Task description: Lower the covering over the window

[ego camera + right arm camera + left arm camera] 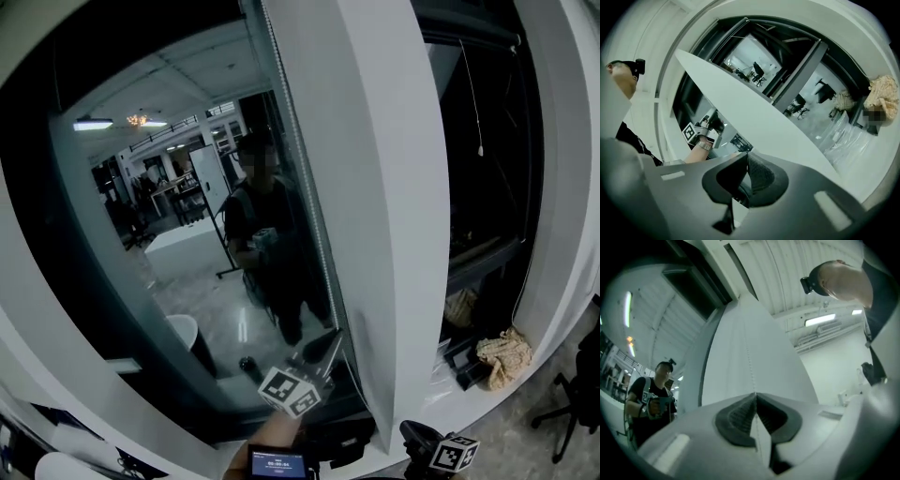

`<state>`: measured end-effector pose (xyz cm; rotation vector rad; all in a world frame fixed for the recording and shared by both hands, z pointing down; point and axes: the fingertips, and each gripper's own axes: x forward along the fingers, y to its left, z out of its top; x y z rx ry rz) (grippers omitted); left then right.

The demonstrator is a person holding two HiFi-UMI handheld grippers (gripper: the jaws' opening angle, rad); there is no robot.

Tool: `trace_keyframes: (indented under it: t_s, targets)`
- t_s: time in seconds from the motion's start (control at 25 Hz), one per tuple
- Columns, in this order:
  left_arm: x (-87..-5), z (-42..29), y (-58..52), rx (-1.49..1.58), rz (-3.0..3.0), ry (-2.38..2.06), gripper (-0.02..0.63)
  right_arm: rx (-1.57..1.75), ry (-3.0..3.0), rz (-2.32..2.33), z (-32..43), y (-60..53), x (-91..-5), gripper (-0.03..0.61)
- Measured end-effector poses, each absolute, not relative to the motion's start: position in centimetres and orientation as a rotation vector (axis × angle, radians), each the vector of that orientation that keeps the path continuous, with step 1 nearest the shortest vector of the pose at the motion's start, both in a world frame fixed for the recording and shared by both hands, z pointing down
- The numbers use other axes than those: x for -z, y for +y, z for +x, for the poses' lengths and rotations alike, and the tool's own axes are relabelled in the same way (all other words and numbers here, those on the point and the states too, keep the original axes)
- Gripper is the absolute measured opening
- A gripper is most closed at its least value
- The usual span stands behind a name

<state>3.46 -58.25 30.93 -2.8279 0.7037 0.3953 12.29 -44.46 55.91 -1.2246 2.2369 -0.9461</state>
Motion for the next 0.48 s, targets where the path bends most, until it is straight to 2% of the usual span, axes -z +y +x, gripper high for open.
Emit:
trace_keyframes:
  t_s: [0.2, 0.48]
  targets:
    - [-36.4, 1.5, -57.3, -0.269, -2.845, 0.720, 0.005, 0.918, 2.339, -1.139, 9.3, -44.7, -55.4, 0.009]
    - [-43.8, 2.9, -52.0, -0.126, -2.976, 0.671, 0.005, 0.756, 2.441, -1.127, 8.0, -44.5, -52.2, 0.012]
